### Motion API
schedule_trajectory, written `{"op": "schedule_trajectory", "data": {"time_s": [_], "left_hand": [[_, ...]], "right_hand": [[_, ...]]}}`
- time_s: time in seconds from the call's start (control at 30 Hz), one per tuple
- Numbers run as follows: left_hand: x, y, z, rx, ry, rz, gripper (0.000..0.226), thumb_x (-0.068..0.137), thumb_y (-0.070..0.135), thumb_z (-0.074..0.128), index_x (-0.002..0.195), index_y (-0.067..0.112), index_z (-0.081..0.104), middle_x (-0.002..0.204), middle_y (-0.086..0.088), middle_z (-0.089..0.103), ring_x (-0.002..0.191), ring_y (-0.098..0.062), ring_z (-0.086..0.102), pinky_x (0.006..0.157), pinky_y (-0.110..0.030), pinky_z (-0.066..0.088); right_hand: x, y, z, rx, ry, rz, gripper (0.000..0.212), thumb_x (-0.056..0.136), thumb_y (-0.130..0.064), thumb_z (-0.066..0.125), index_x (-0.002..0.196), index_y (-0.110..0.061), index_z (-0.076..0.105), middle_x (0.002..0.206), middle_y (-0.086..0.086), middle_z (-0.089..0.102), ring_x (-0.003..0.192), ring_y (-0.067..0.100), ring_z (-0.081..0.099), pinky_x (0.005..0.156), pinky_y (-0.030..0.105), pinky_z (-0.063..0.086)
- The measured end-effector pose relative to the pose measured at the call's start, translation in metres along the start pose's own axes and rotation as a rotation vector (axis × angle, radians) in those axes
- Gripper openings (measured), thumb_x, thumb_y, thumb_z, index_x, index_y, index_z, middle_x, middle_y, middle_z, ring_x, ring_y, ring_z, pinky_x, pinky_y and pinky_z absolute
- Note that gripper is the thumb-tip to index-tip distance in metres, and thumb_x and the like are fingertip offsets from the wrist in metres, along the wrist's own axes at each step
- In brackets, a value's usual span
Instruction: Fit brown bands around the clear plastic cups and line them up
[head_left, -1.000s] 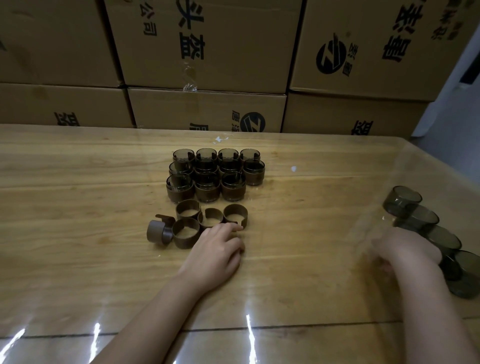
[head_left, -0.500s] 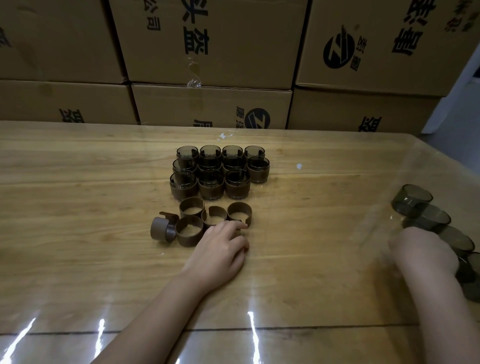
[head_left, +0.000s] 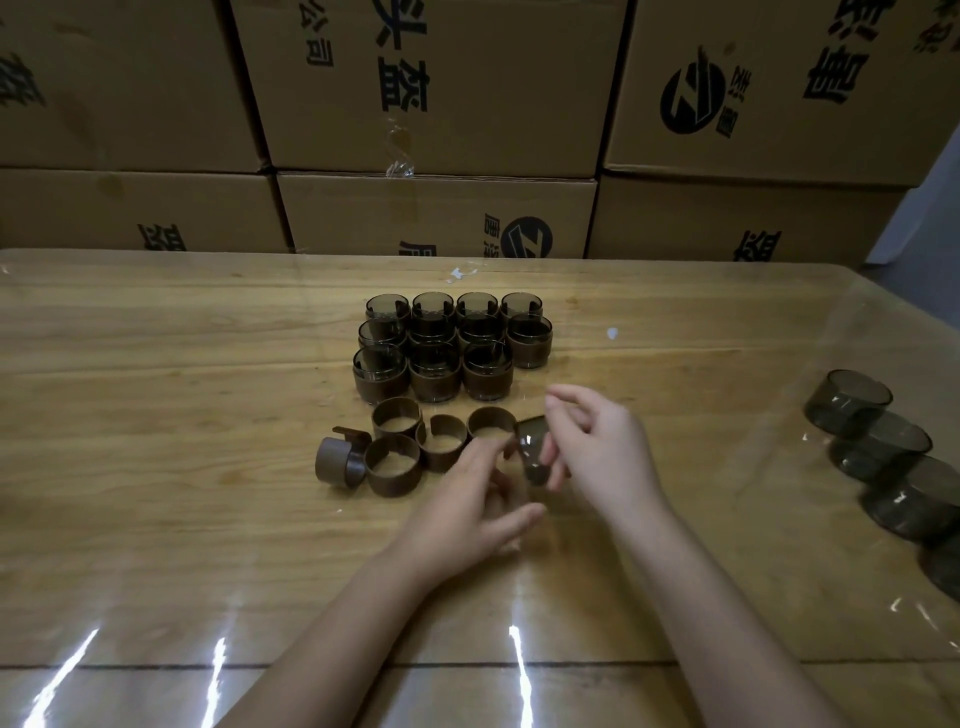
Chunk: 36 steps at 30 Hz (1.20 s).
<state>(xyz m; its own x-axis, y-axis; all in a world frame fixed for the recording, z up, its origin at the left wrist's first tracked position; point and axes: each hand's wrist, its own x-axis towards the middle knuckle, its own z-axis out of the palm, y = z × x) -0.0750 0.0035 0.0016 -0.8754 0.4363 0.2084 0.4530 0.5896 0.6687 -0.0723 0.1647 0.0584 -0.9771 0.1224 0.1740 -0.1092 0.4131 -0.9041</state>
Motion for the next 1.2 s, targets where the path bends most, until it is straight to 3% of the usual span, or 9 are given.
{"op": "schedule_trajectory", "data": {"time_s": [0.13,0.3,0.43,0.53,0.63,0.7,0.87,1.07,1.2], "left_hand": [[0.01,0.003,0.011,-0.419,0.142,-0.074,0.091,0.077,0.03,0.078,0.147,0.028,0.02,0.131,0.007,0.052,0.108,0.005,0.058,0.086,-0.012,0.048],[0.013,-0.007,0.009,-0.454,0.281,-0.023,0.078,0.068,0.043,0.075,0.134,0.035,0.036,0.115,0.013,0.062,0.108,0.0,0.06,0.088,-0.017,0.049],[0.017,-0.011,0.008,-0.584,0.27,-0.051,0.056,0.068,0.045,0.074,0.119,0.033,0.053,0.105,0.014,0.068,0.095,-0.004,0.067,0.077,-0.016,0.051],[0.018,-0.016,0.004,-0.704,0.25,-0.093,0.036,0.072,0.046,0.069,0.106,0.036,0.061,0.094,0.01,0.071,0.085,-0.005,0.068,0.069,-0.016,0.052],[0.018,-0.017,-0.002,-0.821,0.215,-0.129,0.024,0.076,0.051,0.061,0.089,0.032,0.068,0.076,0.001,0.07,0.07,-0.01,0.066,0.063,-0.019,0.052],[0.017,-0.015,-0.004,-0.856,0.18,-0.153,0.042,0.079,0.055,0.054,0.08,0.015,0.065,0.064,-0.005,0.066,0.061,-0.014,0.064,0.061,-0.022,0.051],[0.015,-0.009,-0.006,-0.846,0.109,-0.174,0.075,0.074,0.062,0.05,0.084,-0.012,0.058,0.067,-0.032,0.056,0.065,-0.039,0.055,0.071,-0.057,0.044],[0.018,-0.011,-0.006,-0.906,0.15,-0.207,0.054,0.074,0.066,0.05,0.086,0.017,0.067,0.059,-0.001,0.06,0.049,-0.013,0.053,0.047,-0.023,0.041],[0.018,-0.011,-0.006,-0.975,0.184,-0.2,0.084,0.062,0.083,0.06,0.106,0.011,0.059,0.069,-0.001,0.062,0.055,-0.012,0.054,0.046,-0.019,0.042]], "right_hand": [[-0.002,-0.011,0.012,0.177,0.028,-0.162,0.02,0.099,-0.02,0.051,0.113,-0.03,0.062,0.052,-0.005,0.06,0.035,0.008,0.048,0.04,0.019,0.042],[-0.005,-0.007,0.015,0.304,-0.027,-0.29,0.024,0.099,-0.016,0.051,0.111,-0.034,0.062,0.061,-0.004,0.063,0.044,0.007,0.056,0.049,0.018,0.047],[-0.013,0.005,0.028,0.287,0.04,-0.517,0.033,0.094,-0.018,0.051,0.124,-0.03,0.054,0.104,-0.008,0.069,0.089,0.009,0.069,0.081,0.024,0.055],[-0.013,0.018,0.039,0.074,0.095,-0.692,0.042,0.09,-0.016,0.053,0.131,-0.019,0.051,0.132,-0.001,0.059,0.126,0.014,0.053,0.105,0.039,0.044],[-0.012,0.026,0.046,-0.028,0.095,-0.808,0.047,0.088,-0.019,0.055,0.133,-0.012,0.045,0.143,0.008,0.047,0.139,0.023,0.04,0.112,0.05,0.033],[-0.01,0.03,0.049,-0.088,0.092,-0.85,0.049,0.087,-0.022,0.056,0.134,-0.011,0.043,0.147,0.008,0.041,0.142,0.026,0.036,0.114,0.053,0.029],[-0.005,0.033,0.047,-0.094,0.069,-0.775,0.056,0.09,-0.032,0.051,0.14,-0.012,0.035,0.153,0.0,0.03,0.145,0.022,0.029,0.119,0.048,0.021],[-0.001,0.036,0.044,-0.116,0.018,-0.583,0.068,0.099,-0.054,0.029,0.148,-0.006,0.029,0.157,0.004,0.028,0.146,0.012,0.025,0.119,0.05,0.016],[-0.002,0.038,0.044,-0.094,-0.026,-0.512,0.068,0.098,-0.051,0.035,0.149,-0.009,0.026,0.158,0.0,0.027,0.146,0.006,0.022,0.118,0.049,0.02]]}}
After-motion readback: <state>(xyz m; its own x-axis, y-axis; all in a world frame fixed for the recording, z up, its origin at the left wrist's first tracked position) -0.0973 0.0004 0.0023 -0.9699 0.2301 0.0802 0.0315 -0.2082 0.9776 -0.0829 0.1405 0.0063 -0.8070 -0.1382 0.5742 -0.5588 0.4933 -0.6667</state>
